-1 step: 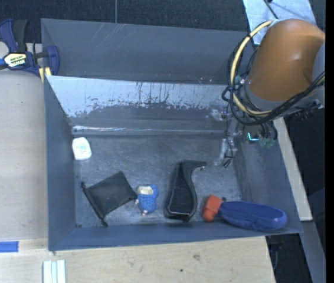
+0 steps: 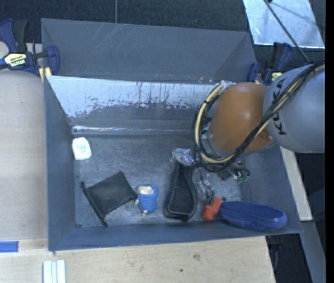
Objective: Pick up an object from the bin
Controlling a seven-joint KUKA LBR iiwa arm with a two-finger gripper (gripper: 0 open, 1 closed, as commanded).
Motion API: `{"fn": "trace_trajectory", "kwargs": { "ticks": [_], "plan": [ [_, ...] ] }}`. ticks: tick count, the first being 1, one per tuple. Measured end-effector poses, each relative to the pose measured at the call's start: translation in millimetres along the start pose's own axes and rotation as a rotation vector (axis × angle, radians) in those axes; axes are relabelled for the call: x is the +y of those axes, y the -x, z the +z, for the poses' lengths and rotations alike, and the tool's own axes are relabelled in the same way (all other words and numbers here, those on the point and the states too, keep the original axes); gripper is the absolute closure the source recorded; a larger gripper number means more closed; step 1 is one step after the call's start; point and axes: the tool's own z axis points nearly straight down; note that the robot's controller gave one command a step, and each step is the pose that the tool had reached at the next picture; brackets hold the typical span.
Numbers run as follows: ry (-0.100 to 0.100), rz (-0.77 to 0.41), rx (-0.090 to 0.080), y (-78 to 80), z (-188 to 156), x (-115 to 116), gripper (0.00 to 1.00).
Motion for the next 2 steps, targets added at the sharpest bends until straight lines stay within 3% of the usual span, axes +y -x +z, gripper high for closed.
{"fn": "trace_trajectory", "kwargs": {
  "ticks": [1, 2],
  "plan": [
    [-0.003, -0.128, -0.018, 41.9, -2.1, -6.2, 0.00],
    [-0.003, -0.126, -0.020, 42.2, -2.1, -6.1, 1.00]
  ]
}}
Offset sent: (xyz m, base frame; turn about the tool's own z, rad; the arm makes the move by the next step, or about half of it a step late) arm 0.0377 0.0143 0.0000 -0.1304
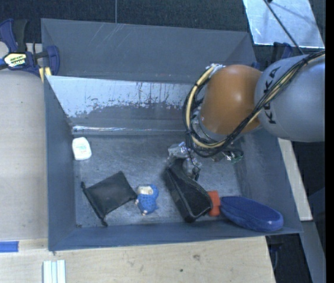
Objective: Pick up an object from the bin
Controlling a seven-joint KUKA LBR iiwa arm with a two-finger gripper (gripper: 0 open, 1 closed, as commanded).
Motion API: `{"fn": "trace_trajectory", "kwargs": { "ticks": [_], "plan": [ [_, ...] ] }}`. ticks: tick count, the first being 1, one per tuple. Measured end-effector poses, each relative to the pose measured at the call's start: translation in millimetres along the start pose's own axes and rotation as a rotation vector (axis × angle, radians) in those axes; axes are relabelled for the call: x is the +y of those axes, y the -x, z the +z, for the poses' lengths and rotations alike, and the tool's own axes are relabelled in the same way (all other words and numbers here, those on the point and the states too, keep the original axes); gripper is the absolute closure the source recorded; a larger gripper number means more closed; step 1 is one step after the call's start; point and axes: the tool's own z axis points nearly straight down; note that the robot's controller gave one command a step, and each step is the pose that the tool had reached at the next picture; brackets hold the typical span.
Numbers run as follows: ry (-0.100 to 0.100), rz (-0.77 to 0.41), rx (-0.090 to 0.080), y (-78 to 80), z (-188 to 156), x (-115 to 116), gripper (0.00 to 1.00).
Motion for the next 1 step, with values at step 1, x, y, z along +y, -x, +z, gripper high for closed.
{"fn": "trace_trajectory", "kwargs": {
  "ticks": [1],
  "plan": [
    [0.000, -0.035, 0.001, 11.5, -158.7, 0.8, 1.00]
  ]
}}
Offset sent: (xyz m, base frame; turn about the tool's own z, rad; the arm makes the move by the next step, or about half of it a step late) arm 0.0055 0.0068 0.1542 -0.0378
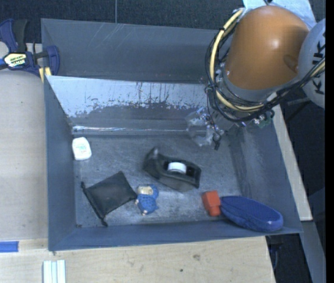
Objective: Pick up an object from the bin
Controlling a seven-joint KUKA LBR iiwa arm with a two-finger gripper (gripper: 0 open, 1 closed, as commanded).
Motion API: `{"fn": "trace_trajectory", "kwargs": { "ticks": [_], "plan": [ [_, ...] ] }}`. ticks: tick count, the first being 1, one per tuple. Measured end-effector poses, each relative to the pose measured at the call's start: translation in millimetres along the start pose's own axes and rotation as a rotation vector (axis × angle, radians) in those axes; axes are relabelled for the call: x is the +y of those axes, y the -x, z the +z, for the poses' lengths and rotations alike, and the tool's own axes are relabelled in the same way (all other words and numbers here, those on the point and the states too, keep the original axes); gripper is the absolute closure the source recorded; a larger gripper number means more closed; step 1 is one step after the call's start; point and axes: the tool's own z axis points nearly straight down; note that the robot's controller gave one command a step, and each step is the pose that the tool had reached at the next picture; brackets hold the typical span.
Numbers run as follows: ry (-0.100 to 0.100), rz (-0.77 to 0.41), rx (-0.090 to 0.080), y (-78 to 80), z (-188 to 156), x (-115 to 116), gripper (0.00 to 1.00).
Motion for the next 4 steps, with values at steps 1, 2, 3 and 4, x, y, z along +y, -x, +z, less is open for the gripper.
{"fn": "trace_trajectory", "kwargs": {
  "ticks": [1, 2, 3, 4],
  "plan": [
    [0.005, 0.421, 0.011, 8.0, 104, 6, 1.00],
    [0.001, 0.768, 0.006, 30.2, 136, -8, 1.00],
    [0.000, 0.766, 0.004, 30.6, 135, -9, 0.00],
    [0.000, 0.749, 0.012, -54.3, 161, 72, 0.00]
  ]
}}
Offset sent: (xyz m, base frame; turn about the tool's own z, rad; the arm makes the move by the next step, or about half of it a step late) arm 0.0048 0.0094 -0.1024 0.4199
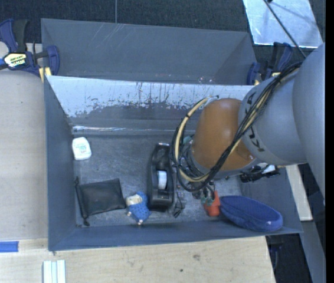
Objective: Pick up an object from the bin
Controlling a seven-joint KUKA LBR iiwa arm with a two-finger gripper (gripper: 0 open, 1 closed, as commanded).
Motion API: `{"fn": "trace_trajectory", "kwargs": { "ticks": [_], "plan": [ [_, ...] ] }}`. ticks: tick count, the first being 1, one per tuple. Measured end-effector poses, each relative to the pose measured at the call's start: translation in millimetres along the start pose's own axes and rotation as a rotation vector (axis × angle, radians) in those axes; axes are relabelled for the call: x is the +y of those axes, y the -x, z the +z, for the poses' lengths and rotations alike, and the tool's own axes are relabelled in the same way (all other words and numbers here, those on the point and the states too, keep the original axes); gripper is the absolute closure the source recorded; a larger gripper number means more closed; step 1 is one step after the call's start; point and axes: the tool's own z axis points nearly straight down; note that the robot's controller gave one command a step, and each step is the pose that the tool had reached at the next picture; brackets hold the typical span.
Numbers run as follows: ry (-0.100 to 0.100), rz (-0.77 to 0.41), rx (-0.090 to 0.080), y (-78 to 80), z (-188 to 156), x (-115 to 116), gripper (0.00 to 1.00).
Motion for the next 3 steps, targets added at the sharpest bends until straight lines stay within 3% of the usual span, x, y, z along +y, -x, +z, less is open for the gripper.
{"fn": "trace_trajectory", "kwargs": {
  "ticks": [1, 2, 3],
  "plan": [
    [-0.001, -0.070, -0.006, 22.2, -0.8, -107.2, 0.00],
    [0.003, -0.076, -0.009, 22.9, -1.8, -101.7, 1.00],
    [0.003, -0.076, -0.005, 21.8, -0.7, -101.8, 0.00]
  ]
}}
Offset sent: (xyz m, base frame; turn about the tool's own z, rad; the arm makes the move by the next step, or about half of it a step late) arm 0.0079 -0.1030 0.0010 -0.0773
